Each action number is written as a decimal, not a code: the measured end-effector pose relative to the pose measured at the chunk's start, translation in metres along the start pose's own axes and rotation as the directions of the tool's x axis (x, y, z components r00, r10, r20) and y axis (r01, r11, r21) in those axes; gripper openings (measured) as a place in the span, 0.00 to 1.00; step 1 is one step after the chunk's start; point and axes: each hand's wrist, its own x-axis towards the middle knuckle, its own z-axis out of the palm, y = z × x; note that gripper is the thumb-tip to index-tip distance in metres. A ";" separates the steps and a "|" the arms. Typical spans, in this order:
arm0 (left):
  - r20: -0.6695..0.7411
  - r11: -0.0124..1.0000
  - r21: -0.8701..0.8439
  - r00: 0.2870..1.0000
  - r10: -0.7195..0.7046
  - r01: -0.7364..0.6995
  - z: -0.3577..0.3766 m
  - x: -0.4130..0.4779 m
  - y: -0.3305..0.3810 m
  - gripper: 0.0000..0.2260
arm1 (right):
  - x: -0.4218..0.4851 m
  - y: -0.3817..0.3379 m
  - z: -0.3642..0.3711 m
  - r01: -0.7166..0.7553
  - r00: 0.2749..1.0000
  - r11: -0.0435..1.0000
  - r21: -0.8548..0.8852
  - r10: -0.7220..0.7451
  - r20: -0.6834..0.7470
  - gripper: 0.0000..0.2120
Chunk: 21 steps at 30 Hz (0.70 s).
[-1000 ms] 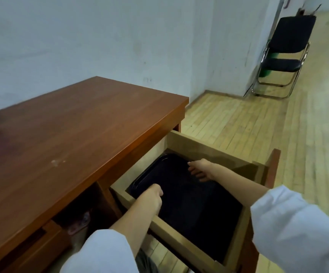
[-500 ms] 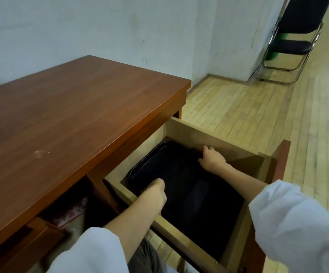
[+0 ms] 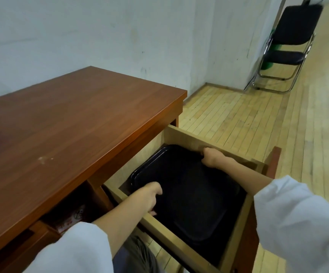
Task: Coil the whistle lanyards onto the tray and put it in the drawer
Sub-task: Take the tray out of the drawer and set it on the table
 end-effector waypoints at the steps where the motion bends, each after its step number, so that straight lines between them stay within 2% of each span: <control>1: 0.009 1.000 0.020 1.000 -0.013 0.013 -0.006 -0.007 0.005 0.25 | -0.003 -0.002 -0.004 0.006 1.000 1.000 -0.027 -0.007 -0.011 0.11; 7: -0.060 0.993 0.115 0.998 0.020 -0.013 -0.017 -0.031 0.026 0.30 | -0.030 -0.003 -0.029 -0.002 0.998 0.995 -0.104 -0.005 -0.067 0.10; 9: -0.067 0.987 0.161 0.997 0.030 -0.018 -0.019 -0.032 0.027 0.28 | -0.042 -0.001 -0.038 -0.007 0.997 0.996 -0.091 0.000 -0.079 0.10; 12: -0.118 0.964 0.237 0.981 0.154 -0.123 -0.025 -0.035 0.025 0.23 | -0.062 0.003 -0.046 -0.020 0.993 0.999 -0.049 0.014 -0.114 0.11; 16: -0.189 0.878 0.393 0.910 0.369 -0.274 -0.028 -0.048 0.021 0.19 | -0.090 0.006 -0.053 -0.033 0.976 0.999 0.032 0.039 -0.214 0.14; 18: -0.222 0.774 0.539 0.830 0.512 -0.333 -0.029 -0.058 0.016 0.16 | -0.106 0.011 -0.055 -0.047 0.964 0.995 0.087 0.068 -0.257 0.15; 21: -0.176 0.665 0.622 0.754 0.633 -0.413 -0.027 -0.080 0.007 0.12 | -0.133 0.024 -0.058 -0.089 0.949 0.985 0.147 0.129 -0.289 0.15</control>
